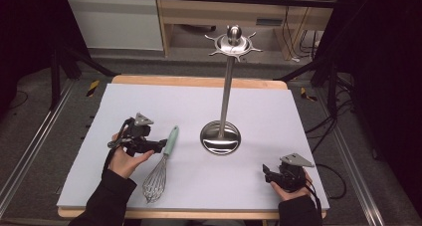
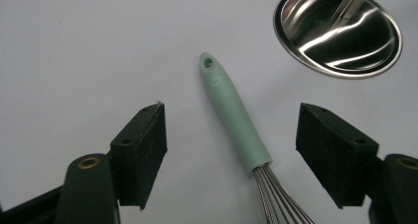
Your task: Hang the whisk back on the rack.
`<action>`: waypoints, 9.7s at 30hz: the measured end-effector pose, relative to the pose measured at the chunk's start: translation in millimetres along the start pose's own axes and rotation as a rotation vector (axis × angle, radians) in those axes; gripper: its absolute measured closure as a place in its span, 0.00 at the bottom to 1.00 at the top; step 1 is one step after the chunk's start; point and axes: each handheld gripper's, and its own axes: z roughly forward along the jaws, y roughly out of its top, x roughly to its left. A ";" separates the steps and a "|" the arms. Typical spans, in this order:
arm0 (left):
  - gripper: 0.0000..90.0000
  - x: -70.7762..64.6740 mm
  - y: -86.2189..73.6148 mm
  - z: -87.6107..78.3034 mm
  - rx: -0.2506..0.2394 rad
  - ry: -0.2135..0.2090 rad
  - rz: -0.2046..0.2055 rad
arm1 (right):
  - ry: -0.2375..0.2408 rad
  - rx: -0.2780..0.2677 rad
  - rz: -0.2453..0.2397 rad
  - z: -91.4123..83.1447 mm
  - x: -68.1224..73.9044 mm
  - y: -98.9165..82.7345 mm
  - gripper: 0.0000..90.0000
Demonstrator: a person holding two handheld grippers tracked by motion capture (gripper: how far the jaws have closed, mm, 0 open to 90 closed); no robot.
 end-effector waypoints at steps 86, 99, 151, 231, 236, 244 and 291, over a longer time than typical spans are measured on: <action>0.74 -14.5 -11.1 64.7 0.347 -0.047 -0.094 | 0.029 0.029 -0.025 3.5 2.9 0.5 0.33; 0.76 -14.7 -6.8 36.8 0.195 -0.045 -0.126 | 0.033 0.027 -0.026 3.4 2.5 0.5 0.33; 0.76 -28.9 28.1 -93.8 -0.422 -0.121 -0.057 | 0.036 0.008 -0.017 1.4 2.9 2.0 0.34; 0.76 -77.8 122.6 -81.3 -0.506 -0.216 0.081 | 0.041 -0.002 -0.014 1.2 -0.2 3.6 0.35; 0.76 -80.1 125.8 -78.8 -0.490 -0.212 0.082 | 0.042 -0.001 -0.015 1.2 0.0 3.6 0.35; 0.76 -83.5 132.1 -73.3 -0.470 -0.210 0.085 | 0.042 -0.001 -0.015 1.3 0.1 3.6 0.35; 0.76 -92.5 156.5 -32.5 -0.506 -0.142 0.128 | 0.046 0.000 -0.012 1.5 0.7 3.2 0.35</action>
